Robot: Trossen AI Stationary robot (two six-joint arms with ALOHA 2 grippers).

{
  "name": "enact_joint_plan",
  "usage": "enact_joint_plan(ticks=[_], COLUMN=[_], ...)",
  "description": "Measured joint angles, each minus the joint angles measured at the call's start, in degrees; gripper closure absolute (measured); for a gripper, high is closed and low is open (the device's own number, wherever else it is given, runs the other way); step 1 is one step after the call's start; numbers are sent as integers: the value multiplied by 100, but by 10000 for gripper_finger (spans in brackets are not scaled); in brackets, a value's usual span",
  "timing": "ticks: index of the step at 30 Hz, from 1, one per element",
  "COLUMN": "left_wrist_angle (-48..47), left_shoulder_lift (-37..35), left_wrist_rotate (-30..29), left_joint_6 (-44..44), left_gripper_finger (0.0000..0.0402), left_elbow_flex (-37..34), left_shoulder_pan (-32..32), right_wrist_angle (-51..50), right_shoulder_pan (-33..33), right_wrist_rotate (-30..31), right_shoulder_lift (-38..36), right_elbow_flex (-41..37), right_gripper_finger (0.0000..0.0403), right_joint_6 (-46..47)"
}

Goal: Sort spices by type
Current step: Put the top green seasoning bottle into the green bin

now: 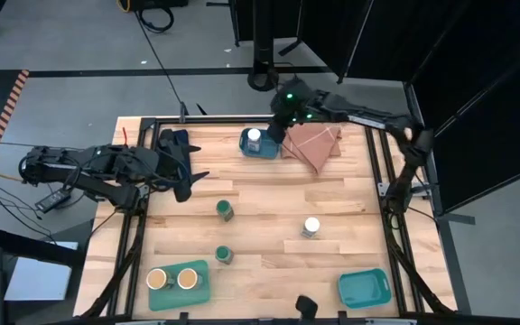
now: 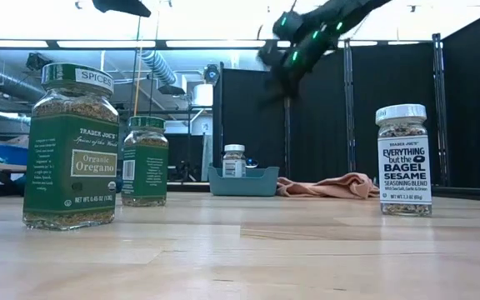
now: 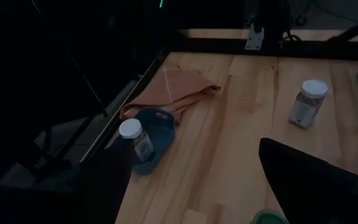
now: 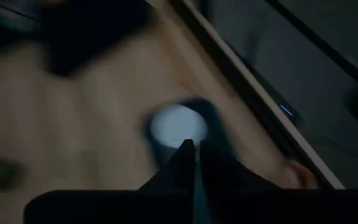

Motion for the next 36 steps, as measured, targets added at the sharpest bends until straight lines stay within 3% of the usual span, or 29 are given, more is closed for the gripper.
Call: enact_joint_plan(ticks=[4, 9, 15, 20, 26, 36], left_wrist_angle=[-145, -821, -990, -816, -747, -489], left_shoulder_lift=[21, 236, 557, 840, 1221, 1944], left_wrist_rotate=[253, 800, 1176, 1423, 1611, 2057], left_joint_6=[-33, -17, -15, 104, 335, 863], left_gripper_finger=[51, 51, 51, 51, 51, 51], left_elbow_flex=[3, 4, 4, 4, 3, 2], left_shoulder_pan=[0, -2, -1, -2, -2, -24], right_wrist_angle=[-79, -248, -324, -683, -1426, -1900], right_shoulder_pan=[127, 679, 1499, 2115, 2620, 2921], right_wrist_rotate=[-819, -844, 312, 1295, 2026, 2134], right_shoulder_lift=[-773, -1611, -2464, -2935, -3107, -2874], right_elbow_flex=[0, 0, 0, 4, 4, 4], right_gripper_finger=[338, 268, 178, 130, 107, 109], right_joint_6=[-108, -201, -162, -91, 277, 450])
